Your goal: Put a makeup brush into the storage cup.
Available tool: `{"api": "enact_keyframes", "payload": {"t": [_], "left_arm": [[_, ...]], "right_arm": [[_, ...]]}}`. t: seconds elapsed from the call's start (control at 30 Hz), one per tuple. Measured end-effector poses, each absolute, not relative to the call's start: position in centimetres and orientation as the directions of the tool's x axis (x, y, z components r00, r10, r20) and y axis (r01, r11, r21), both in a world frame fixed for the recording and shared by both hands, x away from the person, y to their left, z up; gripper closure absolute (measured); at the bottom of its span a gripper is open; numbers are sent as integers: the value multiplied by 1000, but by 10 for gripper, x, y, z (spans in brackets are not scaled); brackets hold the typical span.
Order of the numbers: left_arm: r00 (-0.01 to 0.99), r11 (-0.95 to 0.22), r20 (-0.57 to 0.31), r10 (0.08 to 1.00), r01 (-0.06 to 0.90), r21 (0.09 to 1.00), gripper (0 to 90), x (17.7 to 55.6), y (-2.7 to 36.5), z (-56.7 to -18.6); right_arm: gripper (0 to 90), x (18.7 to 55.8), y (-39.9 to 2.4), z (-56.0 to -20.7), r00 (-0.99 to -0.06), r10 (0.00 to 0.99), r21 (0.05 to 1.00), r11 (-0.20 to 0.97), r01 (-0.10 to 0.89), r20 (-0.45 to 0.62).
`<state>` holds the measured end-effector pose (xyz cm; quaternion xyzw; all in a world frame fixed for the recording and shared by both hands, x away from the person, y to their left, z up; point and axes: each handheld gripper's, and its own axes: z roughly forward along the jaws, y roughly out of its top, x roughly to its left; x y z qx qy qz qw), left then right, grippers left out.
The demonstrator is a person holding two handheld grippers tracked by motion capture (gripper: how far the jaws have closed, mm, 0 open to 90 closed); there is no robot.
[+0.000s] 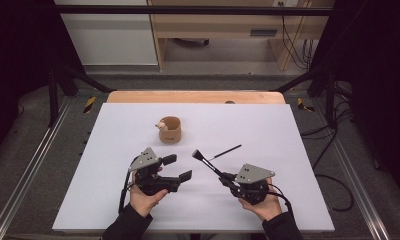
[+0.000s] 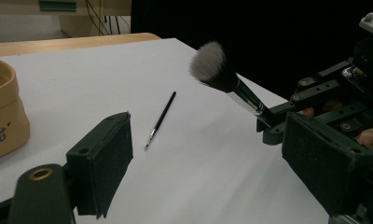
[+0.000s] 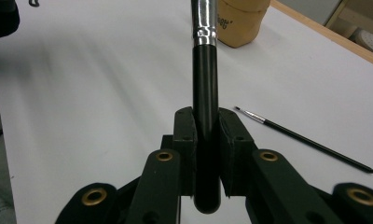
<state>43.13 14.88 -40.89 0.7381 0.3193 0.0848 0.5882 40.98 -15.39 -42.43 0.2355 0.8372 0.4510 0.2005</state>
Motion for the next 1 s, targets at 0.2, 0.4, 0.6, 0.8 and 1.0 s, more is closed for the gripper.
{"api": "enact_keyframes", "payload": {"t": [0.2, 0.4, 0.6, 0.8, 1.0], "left_arm": [[787, -88, -262, 558, 370, 925, 159, 431, 141, -407], [791, -66, -278, 544, 371, 926, 166, 432, 133, -405], [797, -68, -284, 532, 374, 925, 173, 434, 125, -405], [804, -77, -289, 520, 381, 922, 181, 435, 116, -407], [809, -76, -297, 508, 385, 920, 206, 435, 112, -410]], "right_arm": [[790, 409, -152, -422, -806, 583, 866, 453, 214, -105], [790, 409, -150, -421, -805, 586, 876, 432, 215, -91], [789, 409, -148, -420, -810, 581, 882, 419, 217, -77], [789, 409, -147, -419, -812, 580, 887, 410, 212, -74], [790, 407, -143, -419, -819, 570, 891, 405, 207, -69]]}}
